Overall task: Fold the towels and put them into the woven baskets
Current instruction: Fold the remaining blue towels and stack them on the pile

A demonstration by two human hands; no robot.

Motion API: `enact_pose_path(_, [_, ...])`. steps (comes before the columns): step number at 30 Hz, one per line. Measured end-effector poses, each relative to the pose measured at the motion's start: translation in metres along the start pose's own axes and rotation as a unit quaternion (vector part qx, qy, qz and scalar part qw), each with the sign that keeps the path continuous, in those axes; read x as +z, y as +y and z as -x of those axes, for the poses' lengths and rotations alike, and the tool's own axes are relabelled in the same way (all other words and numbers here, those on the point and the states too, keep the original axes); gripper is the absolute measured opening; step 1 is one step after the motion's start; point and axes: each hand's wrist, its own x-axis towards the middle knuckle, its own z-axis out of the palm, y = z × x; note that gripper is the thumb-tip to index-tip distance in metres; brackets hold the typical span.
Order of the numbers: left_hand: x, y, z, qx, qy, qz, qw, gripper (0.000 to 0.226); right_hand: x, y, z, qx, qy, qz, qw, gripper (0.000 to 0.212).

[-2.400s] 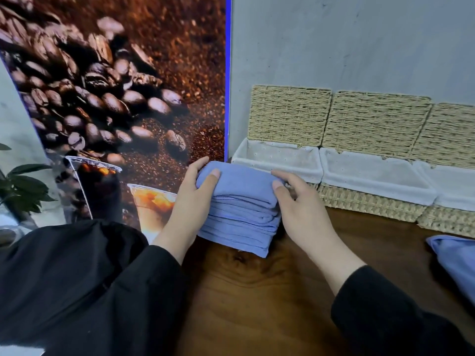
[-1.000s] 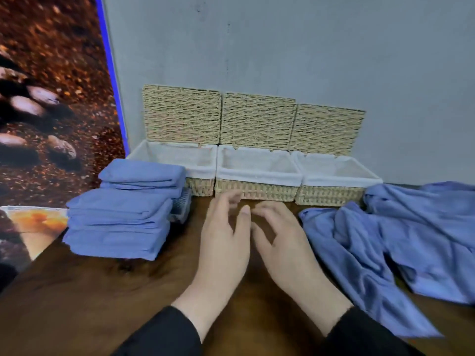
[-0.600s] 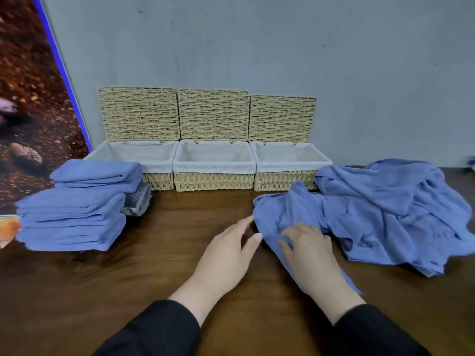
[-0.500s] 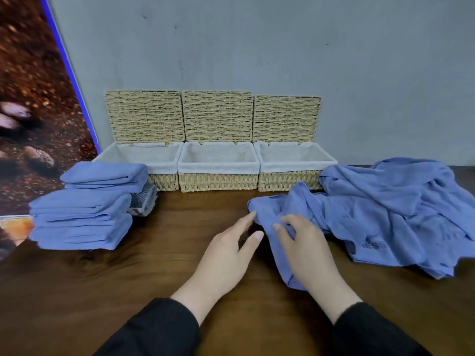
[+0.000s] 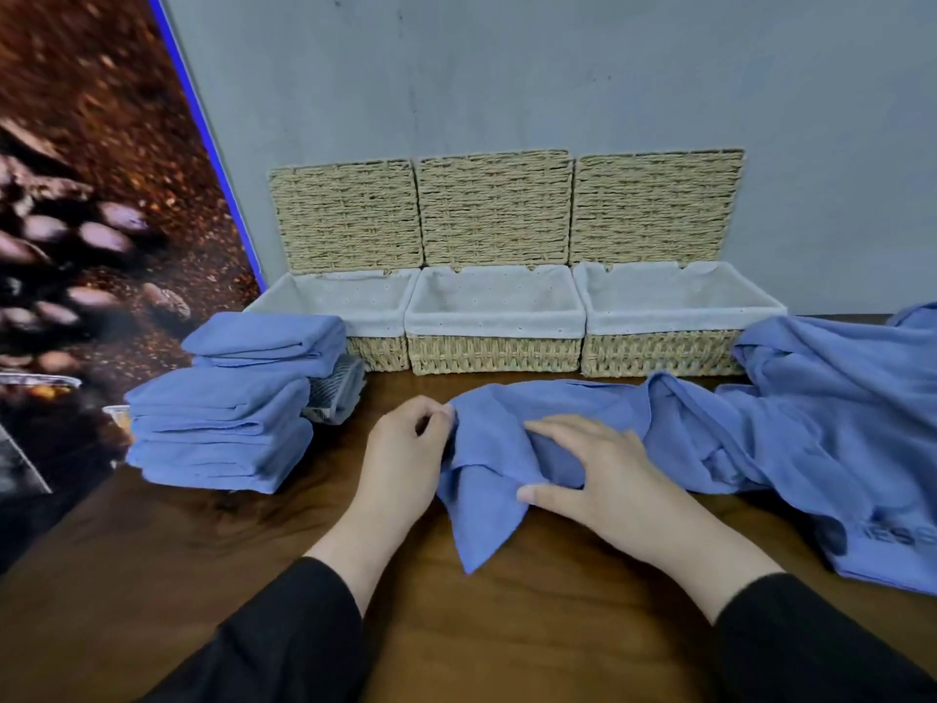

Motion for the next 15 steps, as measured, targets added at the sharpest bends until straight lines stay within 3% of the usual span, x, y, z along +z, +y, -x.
enact_pose_path(2, [-0.003, -0.001, -0.009, -0.019, 0.025, -0.003, 0.999, 0.033, 0.006, 0.002, -0.006, 0.005, -0.011, 0.077, 0.997, 0.046])
enact_pose_path(4, [-0.004, 0.000, -0.015, -0.030, 0.043, 0.010, 0.999, 0.021, 0.009, 0.001, -0.012, -0.014, 0.045, 0.090, 0.995, 0.009])
enact_pose_path(6, [-0.006, 0.005, -0.016, -0.027, -0.003, 0.026, 0.999, 0.014, 0.009, 0.000, -0.014, -0.027, 0.107, 0.058, 0.992, 0.017])
enact_pose_path(9, [-0.004, 0.006, -0.009, 0.075, -0.171, -0.064, 0.980, 0.069, 0.005, -0.001, -0.013, 0.011, 0.165, -0.035, 0.986, 0.026])
enact_pose_path(11, [0.001, 0.008, -0.004, 0.118, -0.243, -0.153, 0.951, 0.085, 0.002, -0.002, -0.011, 0.026, 0.179, -0.062, 0.982, 0.021])
enact_pose_path(12, [0.004, 0.007, -0.002, 0.134, -0.250, -0.175, 0.943, 0.077, -0.001, -0.004, -0.009, 0.021, 0.187, -0.077, 0.979, 0.020])
enact_pose_path(15, [0.006, 0.009, -0.002, 0.148, -0.174, -0.102, 0.968, 0.009, -0.004, -0.009, -0.005, 0.008, 0.190, -0.094, 0.977, 0.025])
